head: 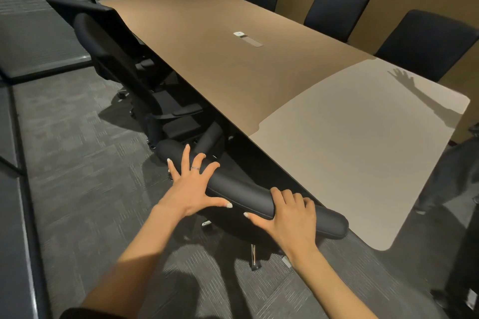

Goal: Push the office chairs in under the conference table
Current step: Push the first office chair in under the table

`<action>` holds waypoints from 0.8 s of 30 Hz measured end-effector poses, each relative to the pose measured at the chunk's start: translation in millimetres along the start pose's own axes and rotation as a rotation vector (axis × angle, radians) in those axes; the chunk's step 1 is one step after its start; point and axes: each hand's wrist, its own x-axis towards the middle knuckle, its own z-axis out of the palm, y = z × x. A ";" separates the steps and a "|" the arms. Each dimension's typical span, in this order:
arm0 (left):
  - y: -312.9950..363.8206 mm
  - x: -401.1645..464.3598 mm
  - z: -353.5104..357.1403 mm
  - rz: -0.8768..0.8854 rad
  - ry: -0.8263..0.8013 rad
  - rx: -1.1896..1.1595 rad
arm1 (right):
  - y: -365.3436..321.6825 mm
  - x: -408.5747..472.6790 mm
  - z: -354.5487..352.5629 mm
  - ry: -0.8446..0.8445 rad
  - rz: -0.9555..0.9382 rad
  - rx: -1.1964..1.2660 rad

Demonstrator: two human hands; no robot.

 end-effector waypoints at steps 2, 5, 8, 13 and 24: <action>-4.6 5.0 -2.4 0.014 -0.003 0.007 | -4.3 1.6 0.9 -0.001 0.008 -0.003; -7.6 12.7 -7.3 0.023 -0.020 0.012 | -7.2 5.8 3.5 0.005 0.019 -0.018; -4.2 21.3 -11.9 0.012 -0.055 0.008 | -5.2 10.9 6.1 0.003 0.032 -0.030; 2.8 41.4 -14.3 0.020 -0.080 0.007 | 2.9 23.7 8.5 -0.014 0.071 -0.022; -3.9 75.1 -21.3 0.057 -0.122 0.048 | -0.2 44.9 13.3 -0.020 0.117 -0.033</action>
